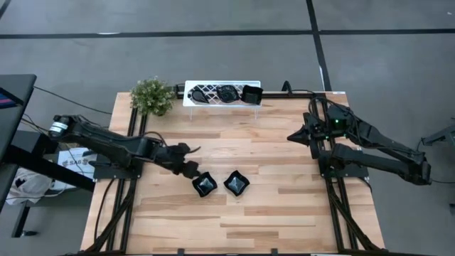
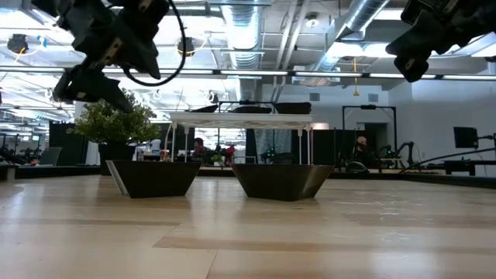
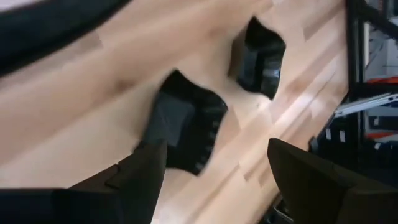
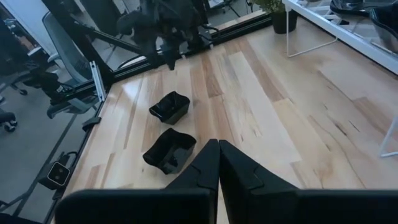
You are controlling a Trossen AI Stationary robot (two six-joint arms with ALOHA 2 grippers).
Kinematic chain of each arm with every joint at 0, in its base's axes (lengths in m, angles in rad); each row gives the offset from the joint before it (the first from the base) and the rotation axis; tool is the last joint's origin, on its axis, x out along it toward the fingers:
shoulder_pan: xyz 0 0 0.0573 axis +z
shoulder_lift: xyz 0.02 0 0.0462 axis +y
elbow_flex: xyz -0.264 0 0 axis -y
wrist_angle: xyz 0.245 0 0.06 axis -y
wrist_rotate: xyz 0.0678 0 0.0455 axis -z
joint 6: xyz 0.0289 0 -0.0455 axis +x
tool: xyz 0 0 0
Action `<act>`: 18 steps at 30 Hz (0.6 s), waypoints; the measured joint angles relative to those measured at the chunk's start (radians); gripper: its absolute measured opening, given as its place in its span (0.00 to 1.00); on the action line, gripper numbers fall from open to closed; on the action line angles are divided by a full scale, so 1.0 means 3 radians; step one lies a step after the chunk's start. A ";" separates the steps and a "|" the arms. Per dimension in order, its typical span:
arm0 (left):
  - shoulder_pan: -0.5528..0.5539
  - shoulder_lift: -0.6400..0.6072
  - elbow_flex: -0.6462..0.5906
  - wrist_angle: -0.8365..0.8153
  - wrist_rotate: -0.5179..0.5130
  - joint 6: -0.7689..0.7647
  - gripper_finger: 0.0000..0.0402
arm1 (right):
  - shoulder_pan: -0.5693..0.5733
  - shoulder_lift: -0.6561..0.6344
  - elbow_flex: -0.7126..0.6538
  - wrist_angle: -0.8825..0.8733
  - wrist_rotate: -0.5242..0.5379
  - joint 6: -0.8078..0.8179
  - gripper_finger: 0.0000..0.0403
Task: Pick & Place Mini shaped plates
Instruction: Stack the black distorted square plate on top of the black distorted square plate on the shelf
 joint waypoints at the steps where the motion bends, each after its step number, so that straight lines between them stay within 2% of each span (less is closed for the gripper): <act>1: 0.0000 -0.0067 -0.0043 0.0004 -0.0076 0.0062 0.70 | 0.0000 0.0000 0.0000 0.0000 0.0000 0.0001 0.00; 5: 0.0084 -0.0151 -0.0086 0.0032 -0.0156 0.0302 0.70 | 0.0000 0.0000 0.0000 -0.0001 0.0002 0.0000 0.00; 9: 0.0230 -0.0012 -0.0088 0.0101 -0.0084 0.0435 0.70 | 0.0000 0.0000 0.0000 -0.0002 0.0051 0.0002 0.00; 15: 0.0388 0.0374 -0.0086 0.0130 0.0381 0.0829 0.70 | 0.0000 0.0000 0.0000 -0.0004 0.0174 0.0088 0.00; 18: 0.0438 0.0534 -0.0086 0.0122 0.0491 0.0890 0.70 | 0.0000 0.0000 0.0000 -0.0004 0.0178 0.0090 0.00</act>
